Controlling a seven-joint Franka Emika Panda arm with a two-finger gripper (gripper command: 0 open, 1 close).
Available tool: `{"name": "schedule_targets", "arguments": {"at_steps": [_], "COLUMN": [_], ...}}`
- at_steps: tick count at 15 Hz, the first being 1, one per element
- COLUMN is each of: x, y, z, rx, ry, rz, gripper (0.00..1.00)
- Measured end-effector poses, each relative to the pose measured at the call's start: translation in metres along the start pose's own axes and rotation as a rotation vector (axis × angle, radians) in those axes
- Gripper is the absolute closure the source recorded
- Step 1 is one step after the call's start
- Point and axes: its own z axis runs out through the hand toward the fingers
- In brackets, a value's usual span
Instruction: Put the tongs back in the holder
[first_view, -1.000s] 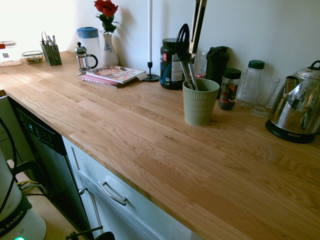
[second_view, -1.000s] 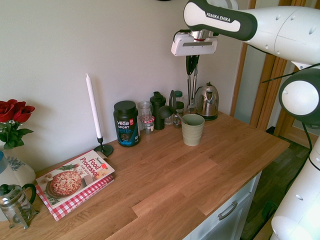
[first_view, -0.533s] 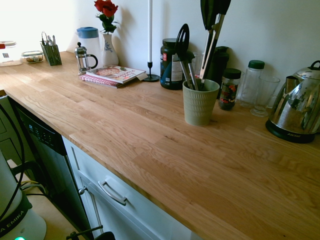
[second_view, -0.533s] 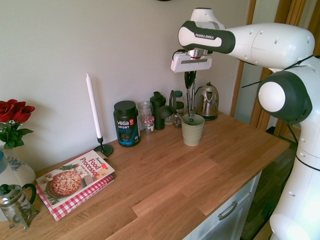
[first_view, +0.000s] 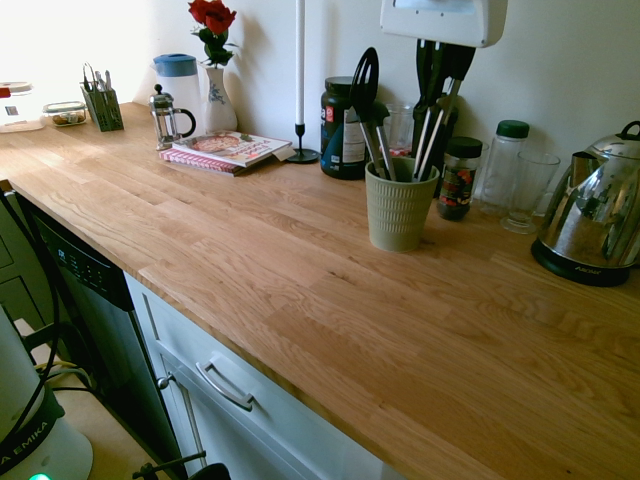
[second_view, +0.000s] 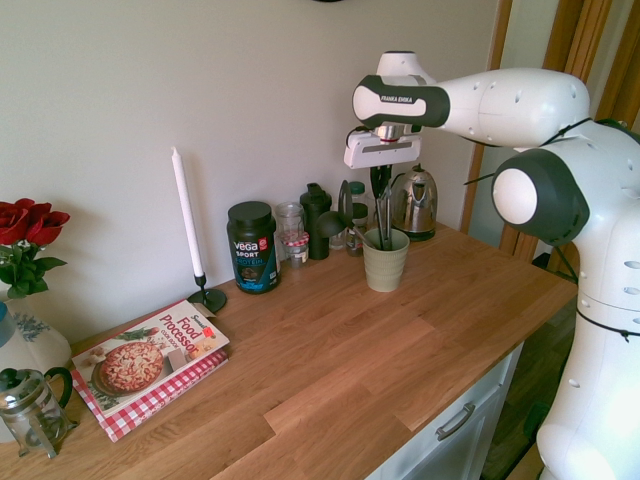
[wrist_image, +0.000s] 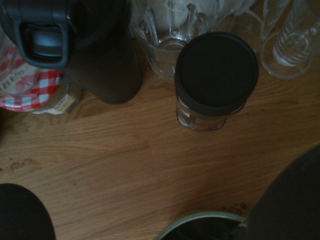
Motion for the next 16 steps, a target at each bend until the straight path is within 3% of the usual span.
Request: {"name": "schedule_targets", "arguments": {"at_steps": [3, 4, 16], "x": [-0.002, -0.004, -0.016], "y": [0.000, -0.001, -0.002], "z": [0.023, 0.030, 0.042], "rx": [-0.013, -0.016, -0.019], "ry": [-0.013, -0.017, -0.024], "rz": [-0.009, -0.012, -0.032], "gripper": [1.00, 0.00, 0.00]}}
